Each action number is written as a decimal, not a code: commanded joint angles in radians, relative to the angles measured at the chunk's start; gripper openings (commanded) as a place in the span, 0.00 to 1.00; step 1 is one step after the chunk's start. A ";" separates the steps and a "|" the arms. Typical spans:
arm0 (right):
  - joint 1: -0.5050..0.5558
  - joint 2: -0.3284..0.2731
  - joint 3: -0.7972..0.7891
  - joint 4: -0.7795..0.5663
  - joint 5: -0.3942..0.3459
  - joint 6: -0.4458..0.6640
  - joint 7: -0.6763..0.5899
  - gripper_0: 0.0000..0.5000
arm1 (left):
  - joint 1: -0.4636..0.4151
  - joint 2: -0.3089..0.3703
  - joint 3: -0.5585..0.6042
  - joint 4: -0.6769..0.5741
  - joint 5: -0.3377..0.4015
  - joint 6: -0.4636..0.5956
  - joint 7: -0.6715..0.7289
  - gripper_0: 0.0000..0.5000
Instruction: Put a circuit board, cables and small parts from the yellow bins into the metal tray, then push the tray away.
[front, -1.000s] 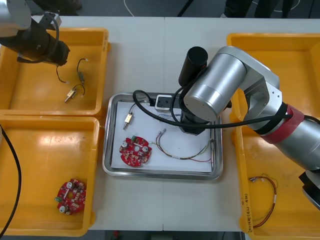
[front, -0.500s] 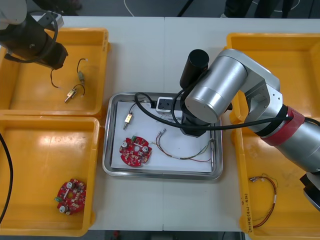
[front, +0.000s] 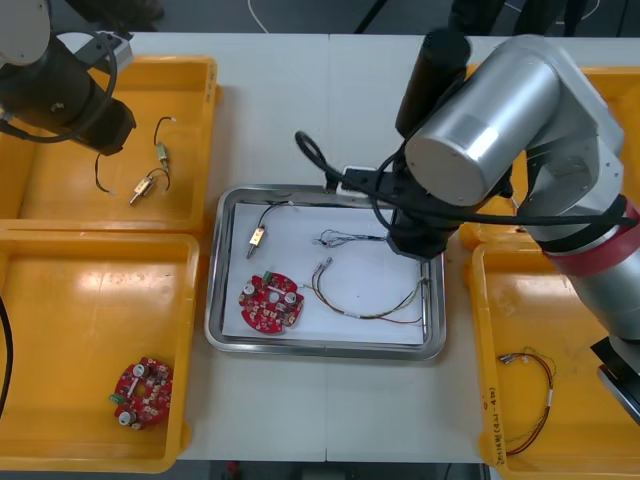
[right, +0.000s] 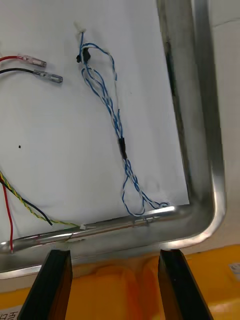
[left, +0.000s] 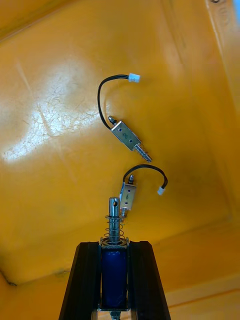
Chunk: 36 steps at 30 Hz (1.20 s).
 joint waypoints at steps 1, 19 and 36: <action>0.059 0.017 -0.153 -0.139 0.046 0.008 -0.018 1.00 | 0.018 -0.025 0.005 -0.110 0.000 0.052 0.238 0.00; 0.260 -0.038 -0.573 -0.343 0.095 0.008 -0.060 1.00 | 0.061 -0.135 -0.228 -0.407 0.021 0.131 0.546 0.00; 0.428 -0.061 -0.835 -0.352 0.081 0.008 -0.275 1.00 | 0.061 -0.178 -0.510 -0.358 0.018 -0.031 0.729 0.00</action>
